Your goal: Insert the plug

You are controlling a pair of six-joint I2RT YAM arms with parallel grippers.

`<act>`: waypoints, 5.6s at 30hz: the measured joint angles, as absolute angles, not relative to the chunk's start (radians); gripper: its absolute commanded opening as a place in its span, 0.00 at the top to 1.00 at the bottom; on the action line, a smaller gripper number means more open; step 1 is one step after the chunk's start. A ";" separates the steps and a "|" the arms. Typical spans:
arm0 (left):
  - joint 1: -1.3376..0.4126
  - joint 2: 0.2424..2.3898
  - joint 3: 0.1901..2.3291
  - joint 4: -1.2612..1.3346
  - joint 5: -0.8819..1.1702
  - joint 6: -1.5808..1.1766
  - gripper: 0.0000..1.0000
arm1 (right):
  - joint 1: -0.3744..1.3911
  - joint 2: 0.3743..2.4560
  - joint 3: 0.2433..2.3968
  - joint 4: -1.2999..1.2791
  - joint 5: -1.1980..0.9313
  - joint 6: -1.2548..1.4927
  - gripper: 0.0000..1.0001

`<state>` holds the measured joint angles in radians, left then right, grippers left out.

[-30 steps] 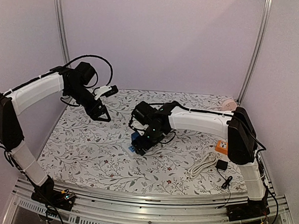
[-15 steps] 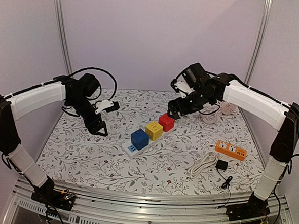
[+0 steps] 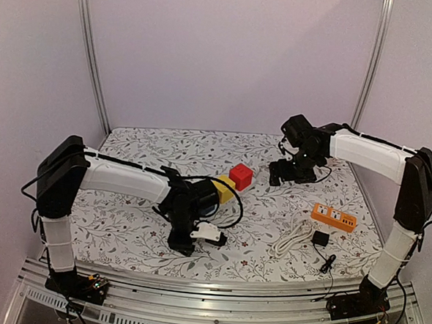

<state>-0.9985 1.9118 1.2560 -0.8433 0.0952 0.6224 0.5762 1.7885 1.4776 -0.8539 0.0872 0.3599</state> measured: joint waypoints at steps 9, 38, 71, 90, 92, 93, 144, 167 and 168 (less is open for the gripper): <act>-0.908 1.957 1.266 -0.625 -0.028 0.727 0.50 | 0.543 1.668 1.431 -0.868 0.189 0.363 0.05; -0.624 1.748 1.218 -0.633 -0.041 0.725 0.36 | 0.175 1.806 1.361 -0.967 0.144 0.140 0.01; -0.624 1.706 1.148 -0.676 -0.068 0.660 0.34 | 0.176 1.939 1.308 -1.050 0.089 -0.834 0.79; -0.578 1.712 1.112 -0.694 -0.044 0.657 0.33 | 0.792 1.695 1.686 -1.093 0.363 -0.838 1.00; -0.549 1.684 1.109 -0.693 -0.034 0.657 0.32 | 0.885 1.744 1.783 -1.108 0.374 -0.807 1.00; -0.530 1.666 1.106 -0.693 -0.030 0.658 0.32 | 0.931 1.784 1.850 -1.117 0.379 -0.785 1.00; -0.222 1.414 1.092 -0.819 0.000 0.689 0.27 | 0.724 1.547 1.090 -0.938 0.240 -0.633 0.02; -0.222 1.412 1.053 -0.802 0.007 0.700 0.26 | 0.509 1.752 1.017 -1.019 0.224 -0.727 0.68; -0.222 1.412 1.053 -0.802 0.006 0.700 0.26 | 0.508 1.760 1.016 -1.011 0.224 -0.724 0.75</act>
